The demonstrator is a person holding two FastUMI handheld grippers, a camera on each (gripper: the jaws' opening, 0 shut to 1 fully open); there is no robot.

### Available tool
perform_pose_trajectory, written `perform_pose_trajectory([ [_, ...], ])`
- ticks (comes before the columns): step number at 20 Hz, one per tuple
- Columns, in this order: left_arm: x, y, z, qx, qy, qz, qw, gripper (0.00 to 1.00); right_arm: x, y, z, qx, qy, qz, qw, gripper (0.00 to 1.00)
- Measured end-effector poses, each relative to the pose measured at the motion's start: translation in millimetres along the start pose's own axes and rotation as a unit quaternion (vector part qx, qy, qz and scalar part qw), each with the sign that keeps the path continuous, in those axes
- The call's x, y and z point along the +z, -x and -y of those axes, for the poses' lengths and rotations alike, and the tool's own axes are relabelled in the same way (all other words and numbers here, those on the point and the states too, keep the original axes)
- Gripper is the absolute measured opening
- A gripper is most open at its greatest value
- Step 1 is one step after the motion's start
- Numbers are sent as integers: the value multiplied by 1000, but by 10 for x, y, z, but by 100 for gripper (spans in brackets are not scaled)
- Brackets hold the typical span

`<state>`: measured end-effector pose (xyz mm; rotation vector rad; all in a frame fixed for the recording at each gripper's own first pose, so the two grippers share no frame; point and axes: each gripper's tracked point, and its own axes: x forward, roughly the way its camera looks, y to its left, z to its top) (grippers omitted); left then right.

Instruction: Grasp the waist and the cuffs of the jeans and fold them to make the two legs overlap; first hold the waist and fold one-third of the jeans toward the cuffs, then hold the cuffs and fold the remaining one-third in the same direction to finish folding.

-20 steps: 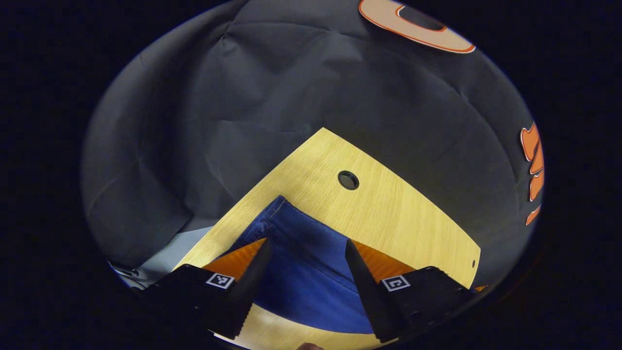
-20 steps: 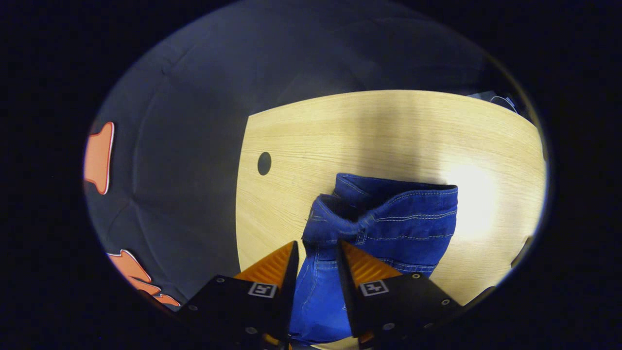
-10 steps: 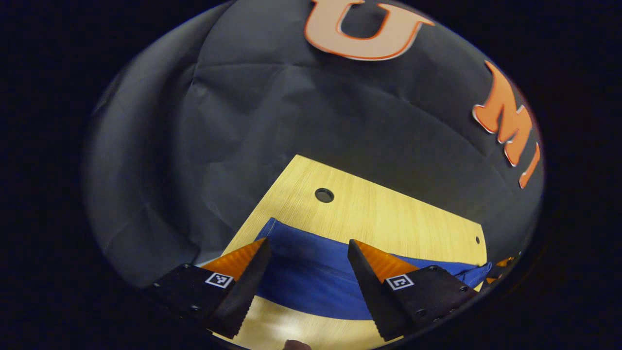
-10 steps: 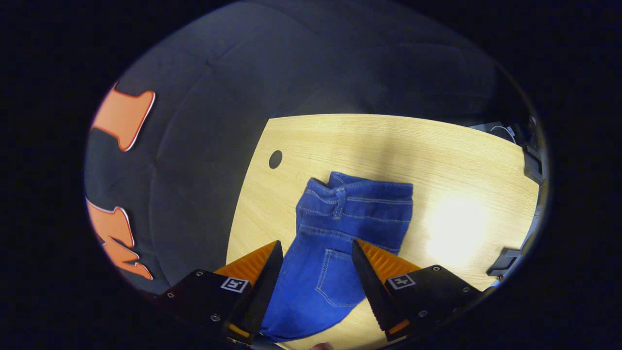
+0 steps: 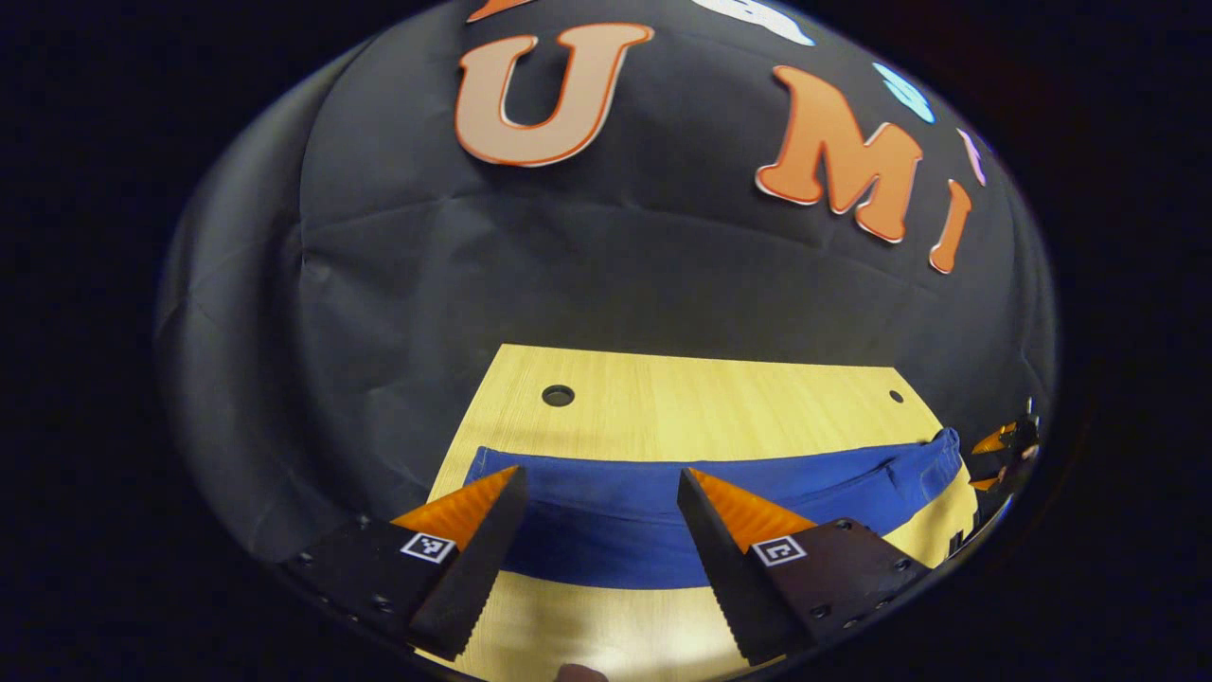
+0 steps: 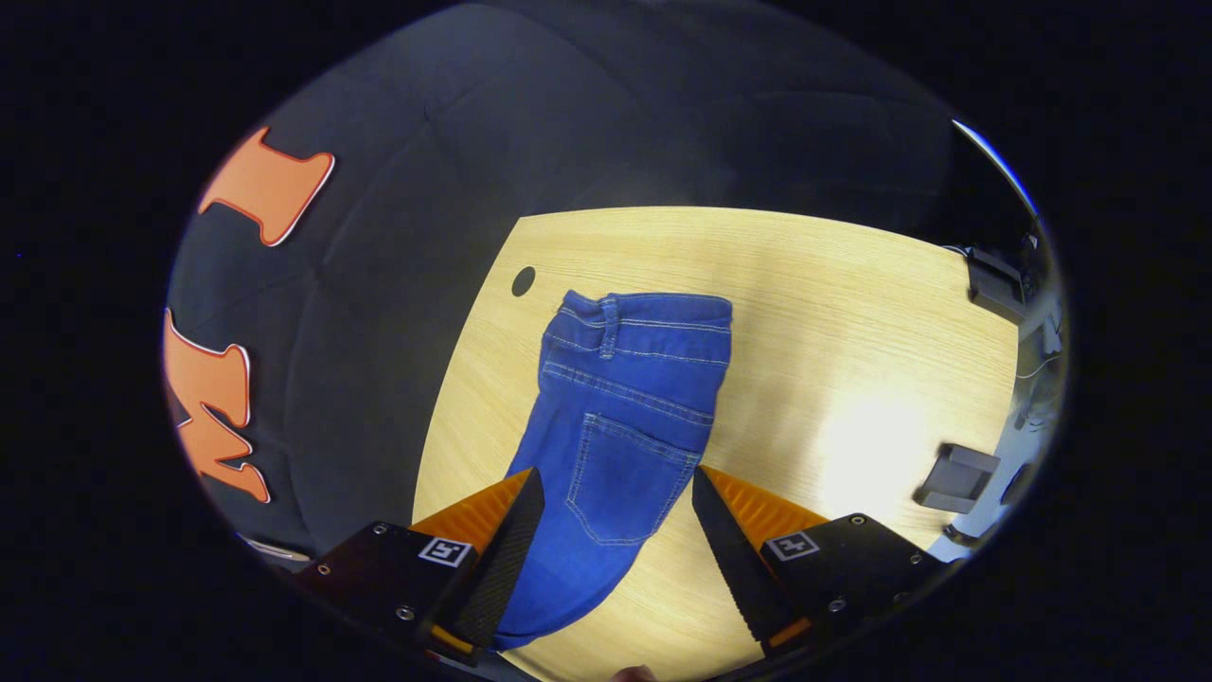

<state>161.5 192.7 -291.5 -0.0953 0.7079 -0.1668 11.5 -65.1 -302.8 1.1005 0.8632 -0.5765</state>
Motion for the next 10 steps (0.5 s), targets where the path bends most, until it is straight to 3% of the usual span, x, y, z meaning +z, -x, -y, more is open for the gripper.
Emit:
perform_pose_trajectory([
  [4,-76,210,373,28,-36,16,999,98,281,-263,134,-13,12,1,1000,97],
  [10,-115,419,863,51,-22,12,998,99,569,-805,432,-42,34,-25,998,97],
])
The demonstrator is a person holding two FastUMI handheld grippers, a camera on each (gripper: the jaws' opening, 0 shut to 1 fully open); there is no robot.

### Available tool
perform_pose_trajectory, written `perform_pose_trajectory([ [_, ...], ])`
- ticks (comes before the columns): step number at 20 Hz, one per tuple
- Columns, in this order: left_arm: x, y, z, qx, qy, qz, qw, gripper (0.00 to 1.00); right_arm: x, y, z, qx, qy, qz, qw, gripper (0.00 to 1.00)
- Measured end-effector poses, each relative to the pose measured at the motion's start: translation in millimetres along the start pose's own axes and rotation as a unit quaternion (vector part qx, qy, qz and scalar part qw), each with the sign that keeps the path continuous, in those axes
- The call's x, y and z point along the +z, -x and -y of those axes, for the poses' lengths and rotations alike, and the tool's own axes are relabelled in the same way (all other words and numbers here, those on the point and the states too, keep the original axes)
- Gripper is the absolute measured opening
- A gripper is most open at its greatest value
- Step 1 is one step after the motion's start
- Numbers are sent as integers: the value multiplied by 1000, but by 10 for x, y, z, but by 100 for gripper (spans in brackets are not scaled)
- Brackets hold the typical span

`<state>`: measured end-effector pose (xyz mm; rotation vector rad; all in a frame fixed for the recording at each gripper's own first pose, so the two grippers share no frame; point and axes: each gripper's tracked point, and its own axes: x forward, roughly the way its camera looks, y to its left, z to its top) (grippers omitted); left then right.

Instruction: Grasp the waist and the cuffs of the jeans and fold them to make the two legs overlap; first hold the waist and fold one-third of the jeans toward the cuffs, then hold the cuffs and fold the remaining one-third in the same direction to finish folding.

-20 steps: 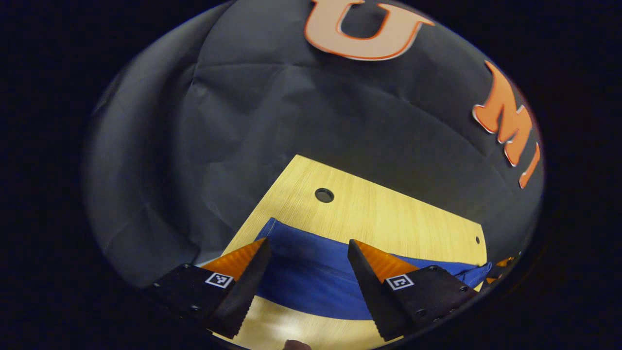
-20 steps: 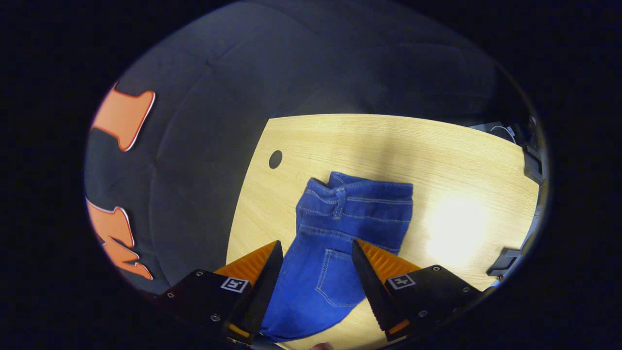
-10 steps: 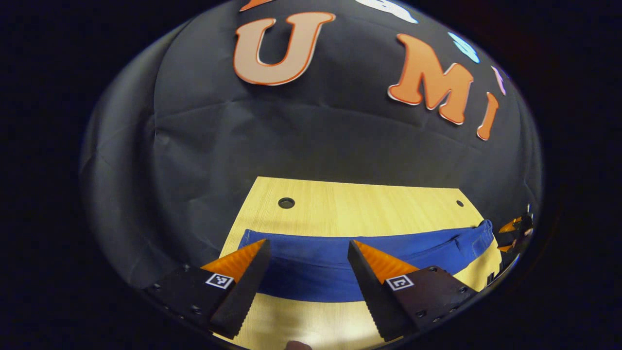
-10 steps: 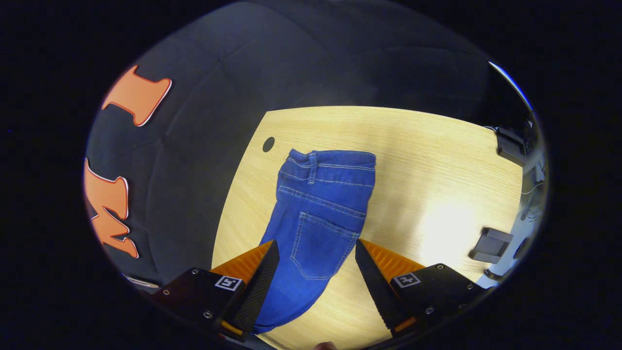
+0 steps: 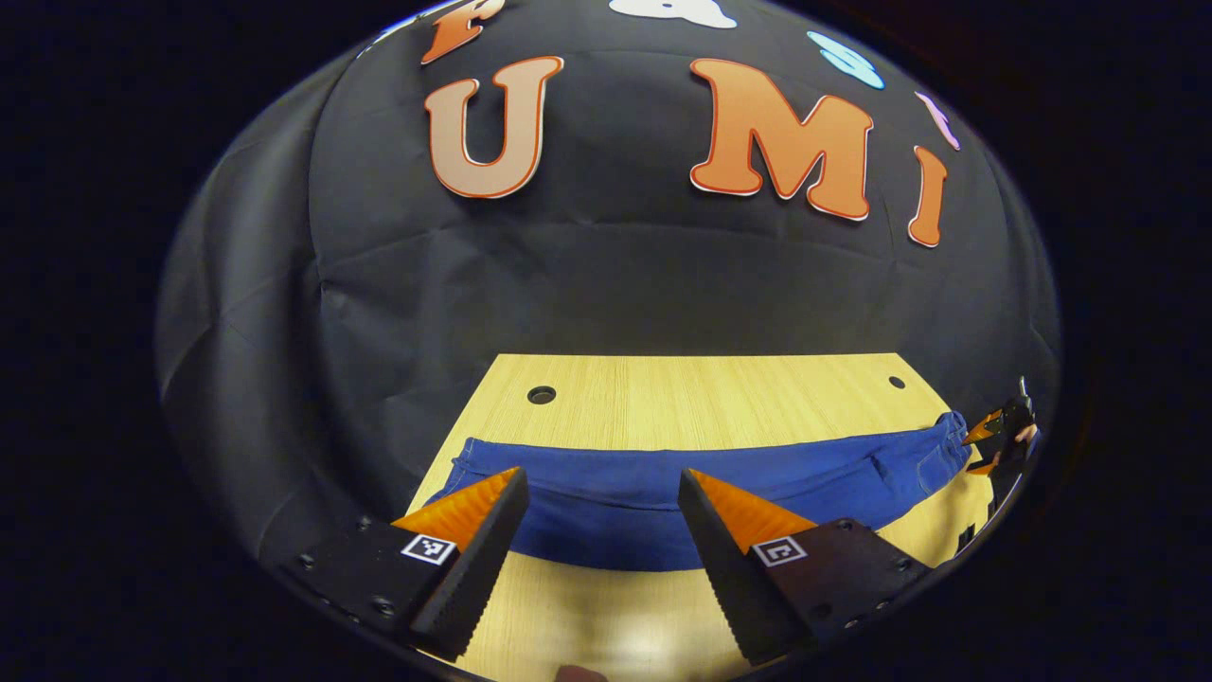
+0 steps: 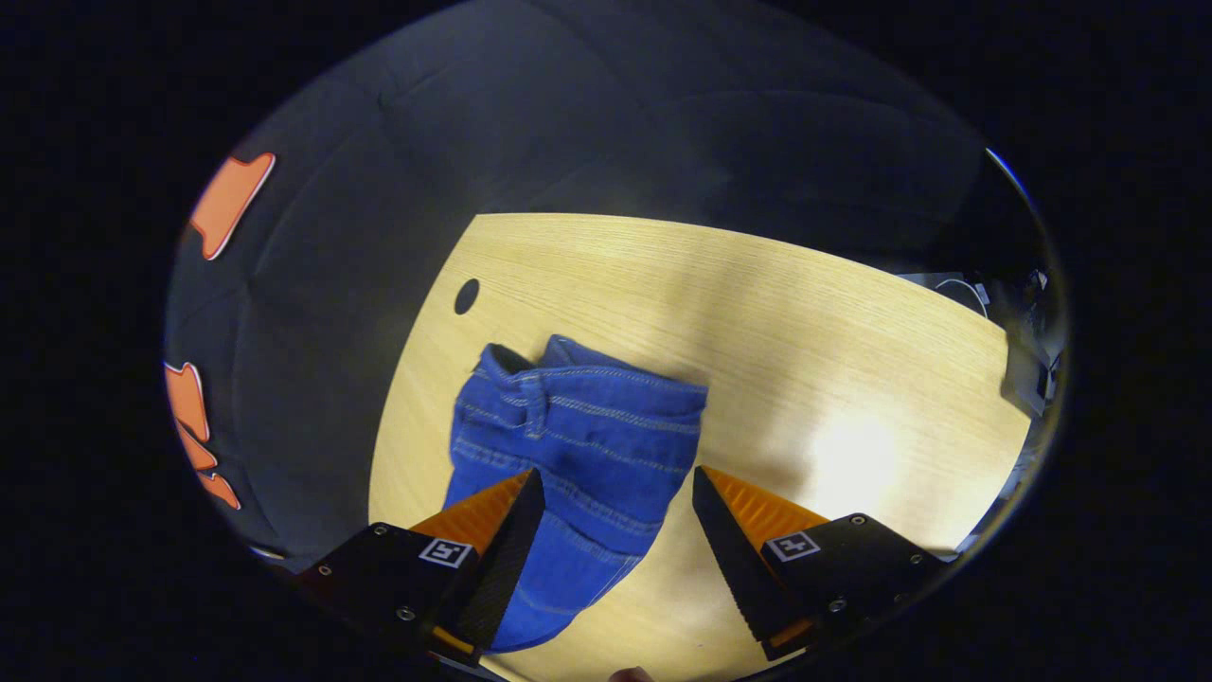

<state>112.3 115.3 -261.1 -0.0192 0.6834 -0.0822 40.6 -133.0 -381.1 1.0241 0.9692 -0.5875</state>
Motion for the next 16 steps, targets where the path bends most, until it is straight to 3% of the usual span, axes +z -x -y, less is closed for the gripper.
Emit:
perform_pose_trajectory([
  [3,19,68,144,9,-5,-2,1000,98,100,-208,119,-13,18,0,1000,97],
  [7,15,122,283,14,-7,-2,1000,98,224,-300,53,5,69,34,997,93],
  [9,-2,154,333,11,-3,-5,1000,97,201,-326,47,6,118,41,992,81],
  [12,-8,187,326,13,-7,-7,1000,96,214,-305,-75,1,123,68,990,33],
  [13,-8,199,303,13,-7,-3,1000,96,192,-254,-181,23,120,72,990,17],
  [16,-40,222,234,8,2,-2,1000,96,178,13,-475,84,106,81,987,16],
])
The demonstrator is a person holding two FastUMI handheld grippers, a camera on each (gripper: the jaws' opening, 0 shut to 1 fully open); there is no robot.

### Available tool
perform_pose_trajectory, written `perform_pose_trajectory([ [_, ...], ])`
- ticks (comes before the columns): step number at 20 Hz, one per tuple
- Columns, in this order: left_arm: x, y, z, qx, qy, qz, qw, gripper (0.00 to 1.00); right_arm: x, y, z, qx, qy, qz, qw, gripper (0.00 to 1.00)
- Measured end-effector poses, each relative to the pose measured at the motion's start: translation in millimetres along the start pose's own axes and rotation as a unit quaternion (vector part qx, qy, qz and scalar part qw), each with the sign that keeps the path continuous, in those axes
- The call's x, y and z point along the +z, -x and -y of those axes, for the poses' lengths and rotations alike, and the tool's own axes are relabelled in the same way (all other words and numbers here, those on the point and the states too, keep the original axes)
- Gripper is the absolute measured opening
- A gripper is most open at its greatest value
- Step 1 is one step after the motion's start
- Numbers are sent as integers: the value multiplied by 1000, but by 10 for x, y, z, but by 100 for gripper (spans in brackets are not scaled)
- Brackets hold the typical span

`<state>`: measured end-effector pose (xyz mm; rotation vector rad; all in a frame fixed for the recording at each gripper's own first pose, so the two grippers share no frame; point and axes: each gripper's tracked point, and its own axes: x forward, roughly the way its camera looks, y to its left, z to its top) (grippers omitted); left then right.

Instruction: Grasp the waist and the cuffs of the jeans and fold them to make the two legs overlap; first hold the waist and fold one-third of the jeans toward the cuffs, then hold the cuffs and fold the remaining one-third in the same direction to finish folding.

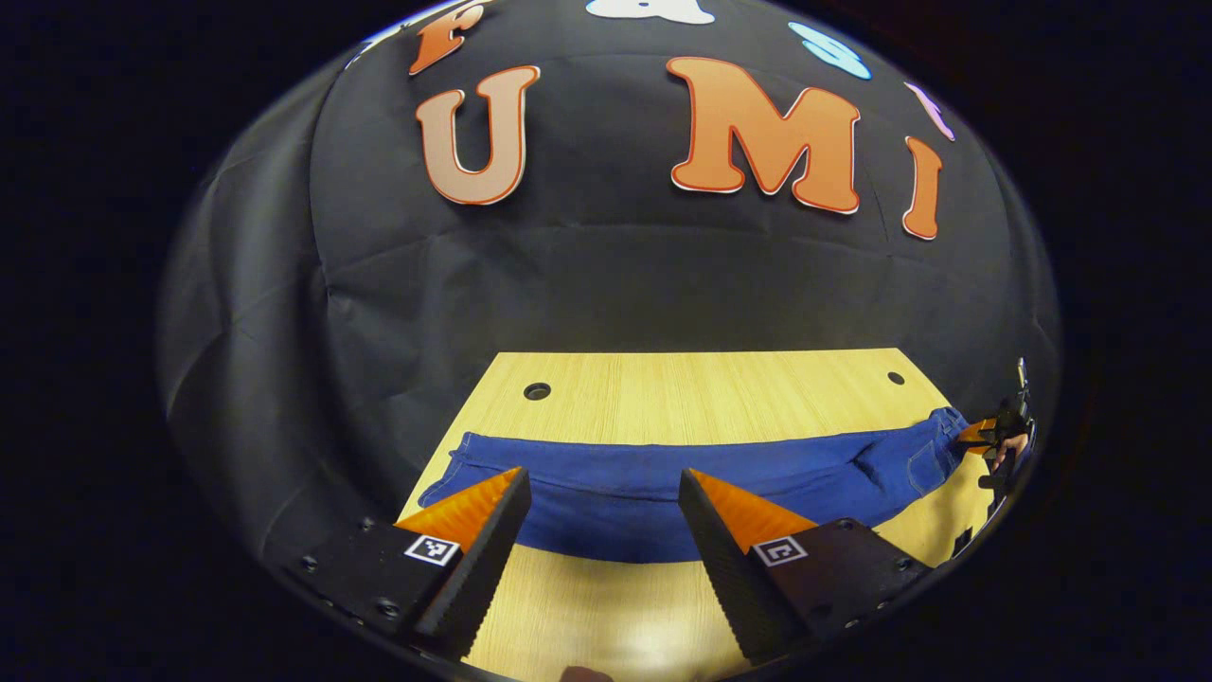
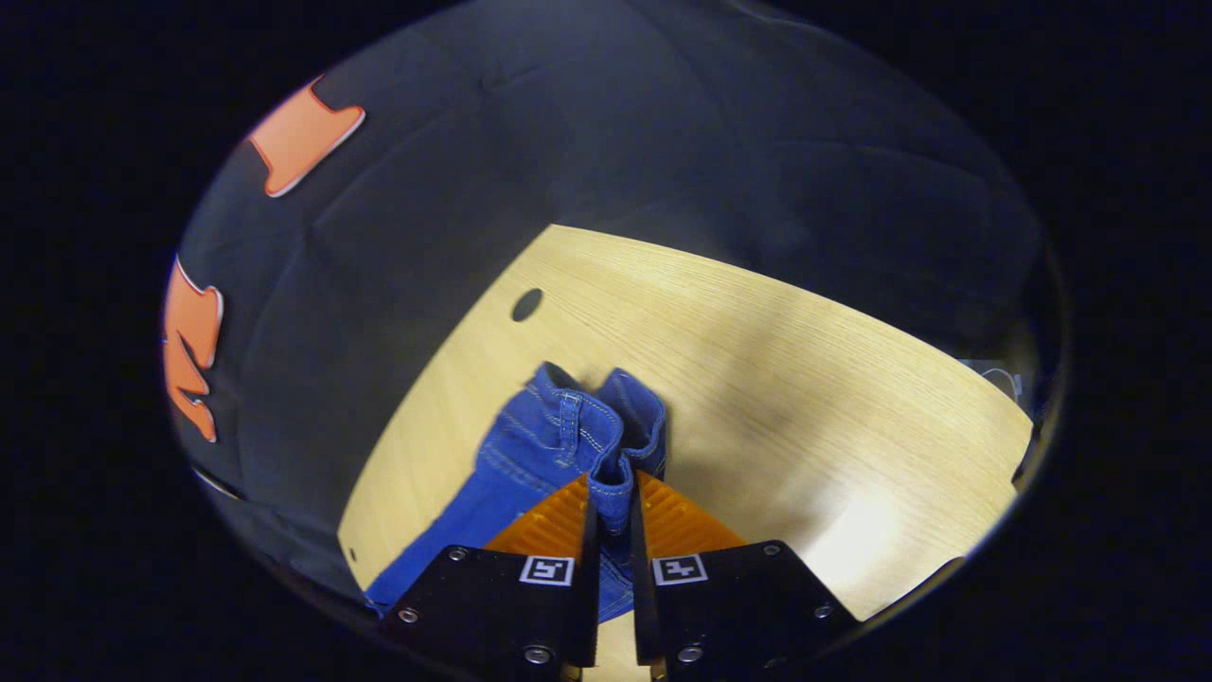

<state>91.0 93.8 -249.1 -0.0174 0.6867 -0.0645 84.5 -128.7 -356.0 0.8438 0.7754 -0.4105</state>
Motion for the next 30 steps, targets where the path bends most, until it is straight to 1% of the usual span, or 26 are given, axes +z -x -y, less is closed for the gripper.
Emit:
perform_pose_trajectory([
  [4,-66,-25,-126,-4,15,-3,1000,96,-3,480,-270,35,23,7,999,14],
  [5,-88,-28,-169,-4,17,-4,1000,96,-38,602,-382,50,26,8,998,14],
  [7,-128,-40,-279,-2,22,-6,1000,96,-28,887,-445,75,31,12,997,13],
  [8,-148,-52,-347,1,26,-7,1000,96,-40,995,-548,85,32,16,996,13],
  [9,-188,-68,-413,1,31,-9,999,96,-75,1083,-682,101,35,15,994,13],
  [12,-264,-116,-619,6,46,-15,999,96,-241,1217,-1188,128,47,18,990,12],
  [15,-309,-165,-825,10,57,-18,998,96,-447,1389,-1626,165,67,8,984,12],
  [19,-417,-251,-1112,18,71,-29,997,97,-786,1444,-2108,188,107,-8,976,12],
  [23,-508,-383,-1402,26,84,-41,995,97,-1196,1419,-2518,204,130,-34,970,12],
  [27,-583,-569,-1667,29,106,-53,993,98,-1613,1361,-2843,210,160,-62,962,12],
  [30,-659,-766,-1836,24,132,-64,989,98,-1967,1274,-3008,204,185,-87,958,12],
])
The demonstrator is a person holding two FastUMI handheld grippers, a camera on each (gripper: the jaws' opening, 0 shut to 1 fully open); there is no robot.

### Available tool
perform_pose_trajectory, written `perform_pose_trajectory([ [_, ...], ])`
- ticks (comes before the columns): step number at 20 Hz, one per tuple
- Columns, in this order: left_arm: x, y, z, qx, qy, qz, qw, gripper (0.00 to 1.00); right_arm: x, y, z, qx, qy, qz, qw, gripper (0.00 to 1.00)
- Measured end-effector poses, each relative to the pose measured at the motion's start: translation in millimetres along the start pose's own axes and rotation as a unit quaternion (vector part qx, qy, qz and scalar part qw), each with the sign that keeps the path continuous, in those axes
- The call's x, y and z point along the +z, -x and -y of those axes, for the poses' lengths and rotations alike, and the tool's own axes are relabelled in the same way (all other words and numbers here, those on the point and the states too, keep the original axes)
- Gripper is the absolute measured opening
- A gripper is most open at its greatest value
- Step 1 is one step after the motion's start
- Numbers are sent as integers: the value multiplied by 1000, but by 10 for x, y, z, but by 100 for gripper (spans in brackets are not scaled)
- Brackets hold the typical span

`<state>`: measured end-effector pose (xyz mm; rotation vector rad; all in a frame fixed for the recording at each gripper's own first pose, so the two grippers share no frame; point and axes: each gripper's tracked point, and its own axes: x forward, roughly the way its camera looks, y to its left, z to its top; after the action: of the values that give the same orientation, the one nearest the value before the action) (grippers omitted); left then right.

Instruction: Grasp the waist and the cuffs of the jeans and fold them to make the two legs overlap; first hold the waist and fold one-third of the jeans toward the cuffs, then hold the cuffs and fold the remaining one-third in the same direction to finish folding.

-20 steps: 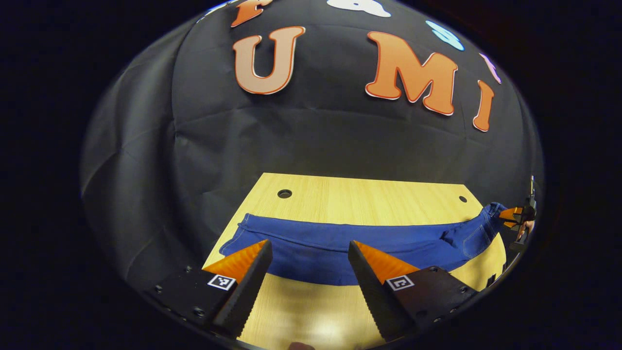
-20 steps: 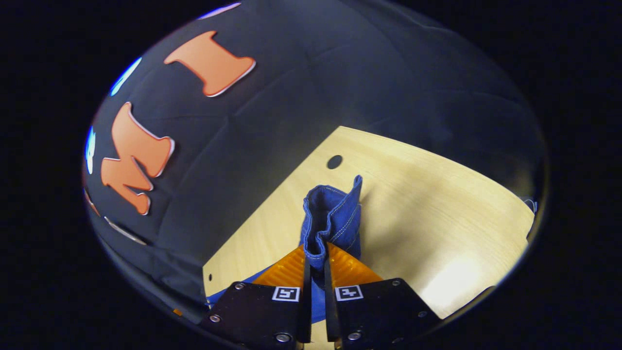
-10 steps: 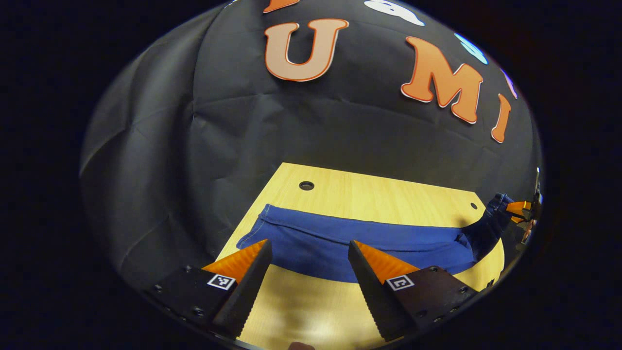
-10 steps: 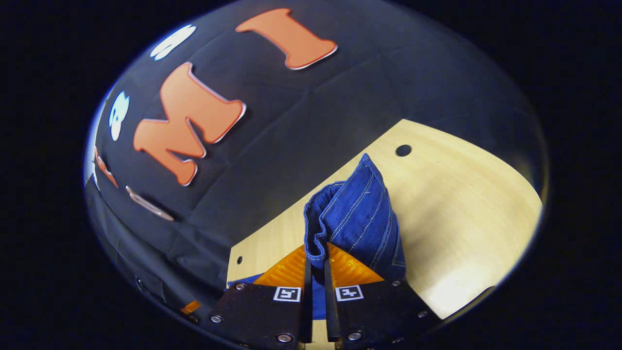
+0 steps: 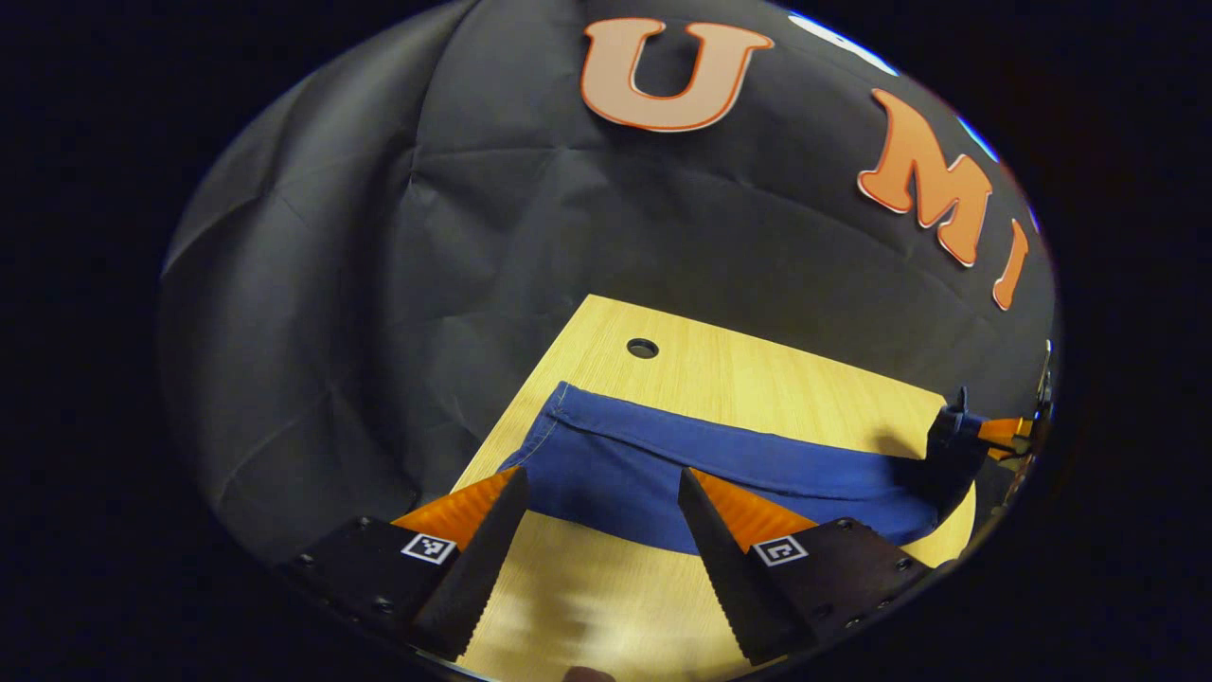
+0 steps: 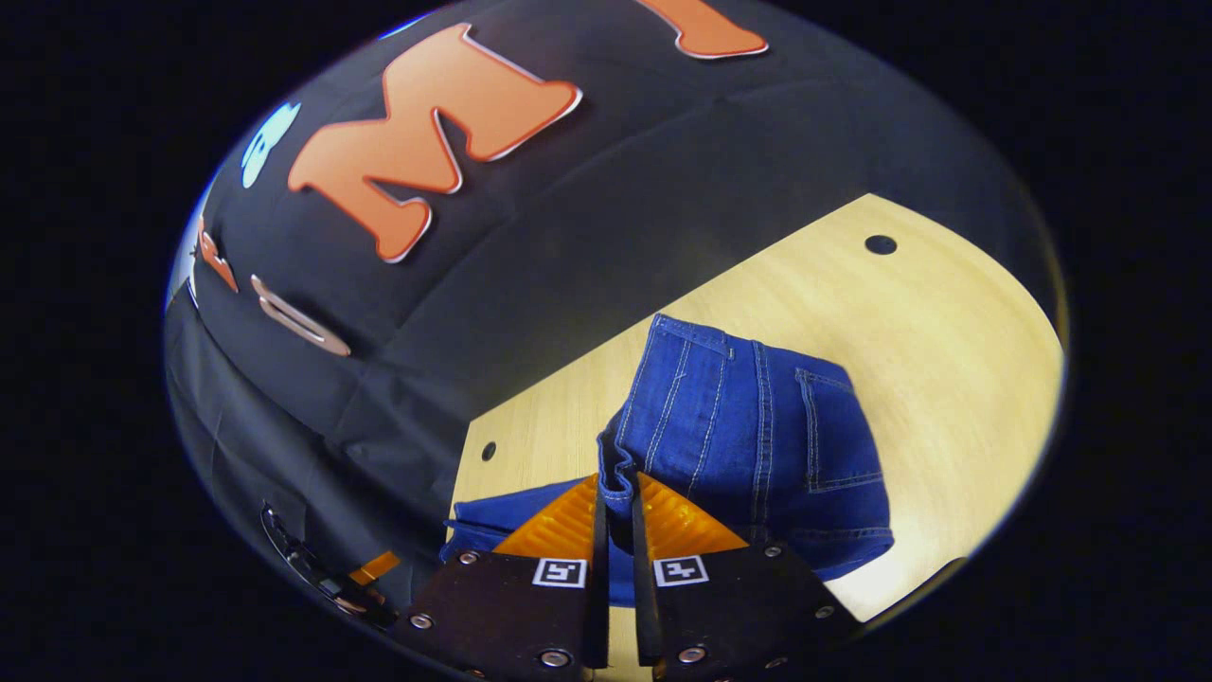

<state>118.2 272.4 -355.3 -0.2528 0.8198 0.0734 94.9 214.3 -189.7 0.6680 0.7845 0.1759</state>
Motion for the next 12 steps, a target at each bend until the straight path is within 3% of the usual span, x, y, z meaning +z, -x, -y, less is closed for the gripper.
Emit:
perform_pose_trajectory([
  [3,-66,-201,-155,-15,42,-20,999,98,-274,-206,-129,-12,16,-29,999,12],
  [6,-180,-358,-330,-56,122,-55,989,98,-564,-314,-119,-32,16,-67,997,12],
  [8,-241,-369,-468,-54,162,-75,982,98,-654,-378,-93,-45,6,-77,996,12],
  [9,-250,-373,-496,-51,179,-77,980,98,-667,-424,-171,-29,-9,-81,996,12],
  [11,-324,-382,-559,-51,212,-91,972,98,-738,-459,-283,-19,-19,-85,996,35],
  [12,-373,-392,-622,-47,226,-95,968,98,-762,-476,-252,-25,-13,-83,996,32],
])
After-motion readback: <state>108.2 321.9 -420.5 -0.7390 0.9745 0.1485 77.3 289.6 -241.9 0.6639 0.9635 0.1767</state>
